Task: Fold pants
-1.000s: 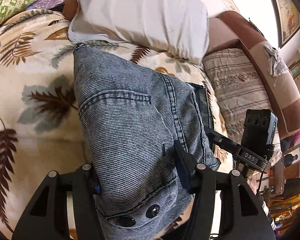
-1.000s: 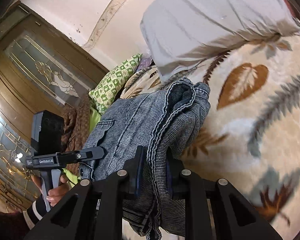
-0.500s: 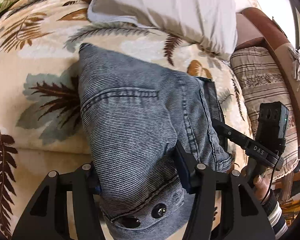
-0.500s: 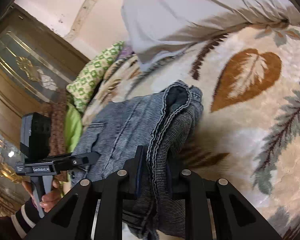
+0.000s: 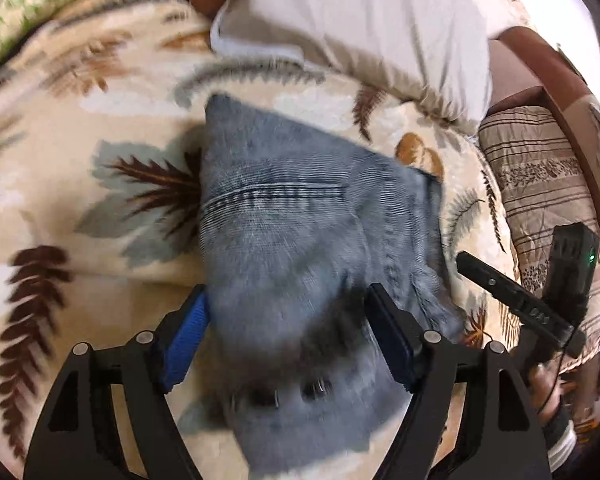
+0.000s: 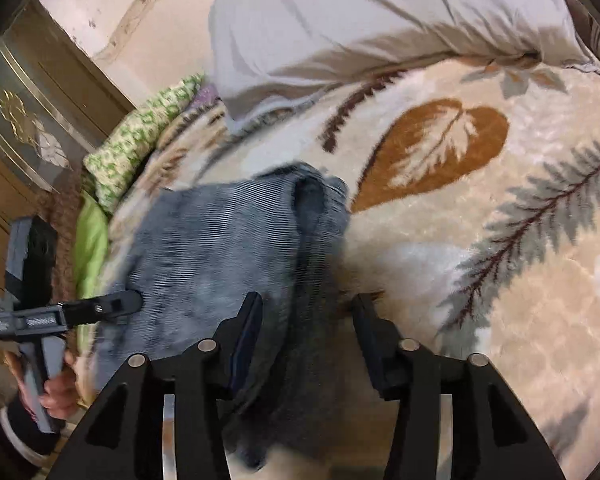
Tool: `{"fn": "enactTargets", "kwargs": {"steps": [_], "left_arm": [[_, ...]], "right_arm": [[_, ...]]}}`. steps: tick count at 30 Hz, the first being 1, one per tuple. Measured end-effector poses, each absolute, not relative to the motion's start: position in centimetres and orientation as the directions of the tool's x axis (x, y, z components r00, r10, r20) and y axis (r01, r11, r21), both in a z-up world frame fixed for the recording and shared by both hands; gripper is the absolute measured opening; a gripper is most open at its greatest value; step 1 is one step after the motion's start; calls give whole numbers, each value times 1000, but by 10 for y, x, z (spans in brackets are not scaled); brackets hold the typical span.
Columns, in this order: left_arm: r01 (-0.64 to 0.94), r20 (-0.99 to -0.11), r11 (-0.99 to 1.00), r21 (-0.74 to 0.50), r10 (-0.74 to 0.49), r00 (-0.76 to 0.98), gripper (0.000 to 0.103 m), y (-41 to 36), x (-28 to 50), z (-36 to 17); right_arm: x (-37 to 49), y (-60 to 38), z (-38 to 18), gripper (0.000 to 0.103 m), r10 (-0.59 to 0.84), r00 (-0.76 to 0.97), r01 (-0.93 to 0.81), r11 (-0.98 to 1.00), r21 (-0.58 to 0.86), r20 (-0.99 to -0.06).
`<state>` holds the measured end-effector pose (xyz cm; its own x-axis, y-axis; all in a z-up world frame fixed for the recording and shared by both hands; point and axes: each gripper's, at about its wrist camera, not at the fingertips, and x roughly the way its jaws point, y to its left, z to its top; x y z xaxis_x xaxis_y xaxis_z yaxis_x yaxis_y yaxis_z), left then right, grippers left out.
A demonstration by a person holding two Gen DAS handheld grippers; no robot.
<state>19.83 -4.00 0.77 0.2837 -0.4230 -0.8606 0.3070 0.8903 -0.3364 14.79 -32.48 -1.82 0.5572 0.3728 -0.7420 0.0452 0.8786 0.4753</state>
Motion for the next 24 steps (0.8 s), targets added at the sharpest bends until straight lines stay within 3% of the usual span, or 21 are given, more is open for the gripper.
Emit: {"fn": "enactTargets", "kwargs": {"steps": [1, 4, 5, 12, 20, 24], "left_arm": [[310, -865, 902, -301, -395, 311, 79, -38, 188, 15], [324, -876, 923, -208, -323, 358, 79, -38, 157, 22], [327, -882, 927, -183, -302, 363, 79, -39, 146, 21], [334, -903, 941, -46, -183, 390, 81, -46, 70, 6], [319, -890, 943, 89, -69, 451, 85, -52, 33, 5], [319, -865, 946, 60, -110, 489, 85, -51, 21, 14]], "right_arm": [[137, -323, -6, 57, 365, 561, 47, 882, 469, -743], [108, -311, 12, 95, 293, 568, 68, 914, 399, -769], [98, -307, 15, 103, 273, 568, 75, 922, 379, -776], [30, -271, 7, 103, 108, 434, 164, 967, 196, -895], [-25, -244, 36, 103, -34, 530, 150, 987, 55, -847], [-37, -236, 45, 103, -76, 554, 119, 993, -12, -829]]}}
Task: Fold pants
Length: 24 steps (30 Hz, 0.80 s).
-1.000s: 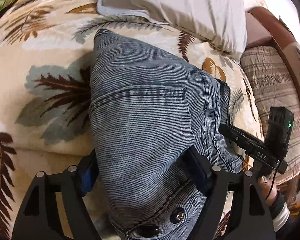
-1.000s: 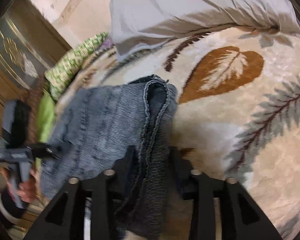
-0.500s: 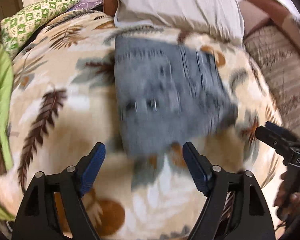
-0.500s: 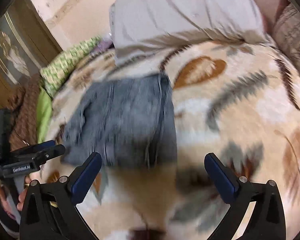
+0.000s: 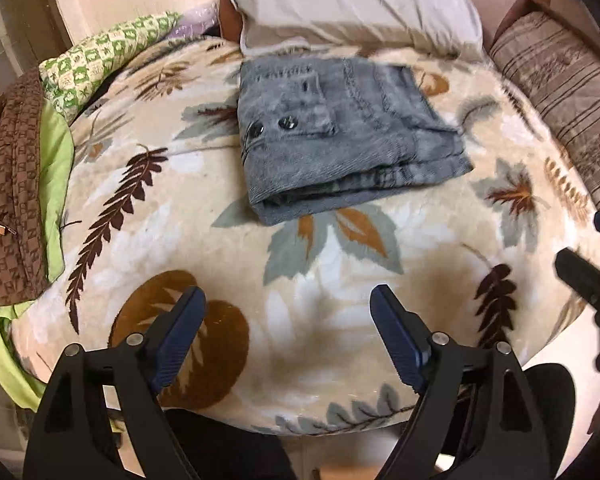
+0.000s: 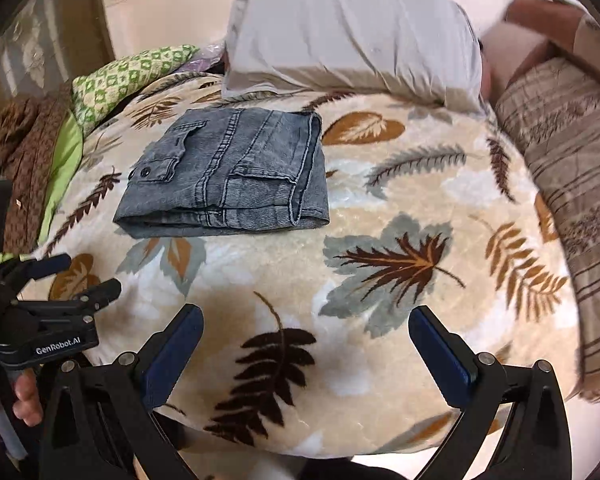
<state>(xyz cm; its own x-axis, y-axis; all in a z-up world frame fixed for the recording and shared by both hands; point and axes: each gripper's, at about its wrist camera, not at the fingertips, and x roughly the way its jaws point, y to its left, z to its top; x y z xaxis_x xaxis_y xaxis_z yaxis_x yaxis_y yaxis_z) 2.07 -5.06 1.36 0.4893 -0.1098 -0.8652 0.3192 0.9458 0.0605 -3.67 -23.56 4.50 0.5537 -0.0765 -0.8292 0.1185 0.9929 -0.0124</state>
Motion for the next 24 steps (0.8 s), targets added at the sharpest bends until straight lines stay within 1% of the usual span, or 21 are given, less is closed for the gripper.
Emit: {"fn": "enactTargets", "kwargs": {"steps": [2, 5, 12, 19, 22, 24], "left_arm": [[325, -857, 944, 56, -121, 501, 85, -52, 16, 17], [355, -857, 933, 50, -142, 496, 85, -56, 12, 20], [382, -853, 922, 58, -154, 499, 85, -63, 4, 22], [390, -861, 921, 12, -189, 473, 85, -63, 4, 22], [396, -846, 918, -22, -229, 482, 85, -64, 2, 33], [398, -836, 917, -23, -237, 496, 85, -66, 1, 41]], "right_arm": [[-40, -232, 48, 103, -102, 561, 106, 993, -51, -822], [-43, -232, 50, 103, -116, 565, 105, 992, -69, -817], [-51, -240, 45, 103, -107, 548, 128, 991, -43, -829], [-55, -249, 43, 103, -112, 539, 154, 988, -33, -835], [-54, -250, 43, 103, -119, 537, 159, 987, -38, -835], [-53, -251, 44, 103, -128, 538, 162, 986, -47, -833]]}}
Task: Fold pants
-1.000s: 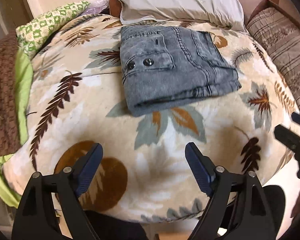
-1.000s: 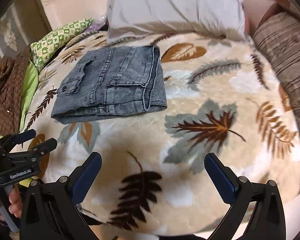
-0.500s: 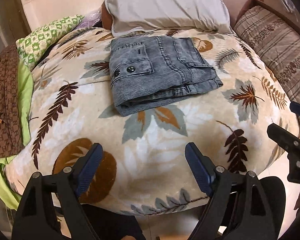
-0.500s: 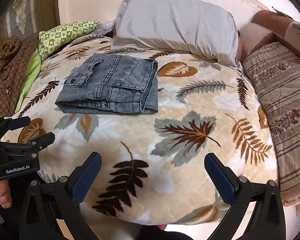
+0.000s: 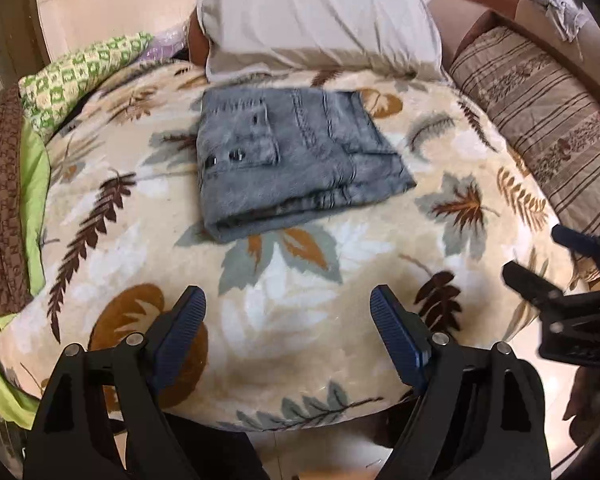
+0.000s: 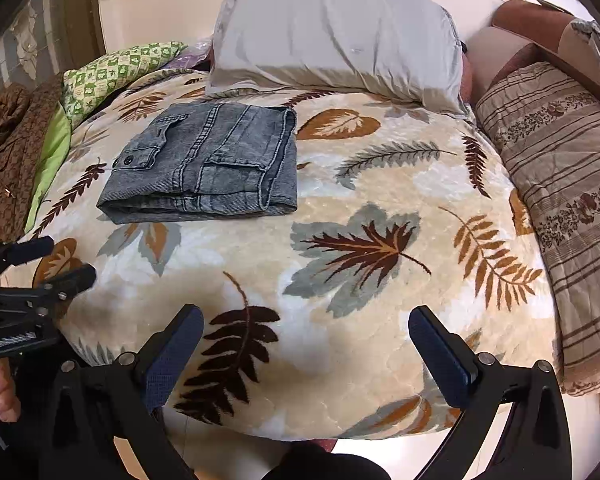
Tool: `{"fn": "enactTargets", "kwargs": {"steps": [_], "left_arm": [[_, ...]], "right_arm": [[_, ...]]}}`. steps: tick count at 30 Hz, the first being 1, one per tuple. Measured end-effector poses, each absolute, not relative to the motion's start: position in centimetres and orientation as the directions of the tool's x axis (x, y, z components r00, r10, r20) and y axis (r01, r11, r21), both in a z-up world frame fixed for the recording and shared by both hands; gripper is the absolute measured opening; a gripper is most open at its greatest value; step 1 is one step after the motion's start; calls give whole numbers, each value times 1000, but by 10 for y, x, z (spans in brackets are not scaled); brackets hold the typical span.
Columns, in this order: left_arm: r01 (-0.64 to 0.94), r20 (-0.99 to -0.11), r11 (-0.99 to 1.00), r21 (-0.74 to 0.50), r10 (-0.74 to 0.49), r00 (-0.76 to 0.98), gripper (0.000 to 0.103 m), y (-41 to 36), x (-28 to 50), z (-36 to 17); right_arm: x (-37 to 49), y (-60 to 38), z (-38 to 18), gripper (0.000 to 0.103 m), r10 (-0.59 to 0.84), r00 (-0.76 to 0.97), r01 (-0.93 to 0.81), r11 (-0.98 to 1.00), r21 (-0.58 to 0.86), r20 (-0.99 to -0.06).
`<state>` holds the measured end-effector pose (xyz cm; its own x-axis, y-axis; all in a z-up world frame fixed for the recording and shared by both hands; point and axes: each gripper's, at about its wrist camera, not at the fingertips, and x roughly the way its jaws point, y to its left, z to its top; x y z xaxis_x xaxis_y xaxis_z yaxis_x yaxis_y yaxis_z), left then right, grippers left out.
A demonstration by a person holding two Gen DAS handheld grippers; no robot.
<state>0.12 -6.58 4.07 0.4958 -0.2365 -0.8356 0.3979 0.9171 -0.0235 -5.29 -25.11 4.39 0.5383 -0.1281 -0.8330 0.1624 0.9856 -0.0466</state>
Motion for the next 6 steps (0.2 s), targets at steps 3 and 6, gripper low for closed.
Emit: {"fn": "enactTargets", "kwargs": {"steps": [3, 6], "left_arm": [[398, -832, 917, -8, -227, 506, 85, -68, 1, 46], [394, -826, 919, 21, -206, 524, 85, -67, 0, 46]], "right_arm": [[-52, -252, 46, 103, -134, 538, 158, 986, -56, -832], [-52, -252, 47, 103, -151, 539, 152, 985, -80, -829]]}}
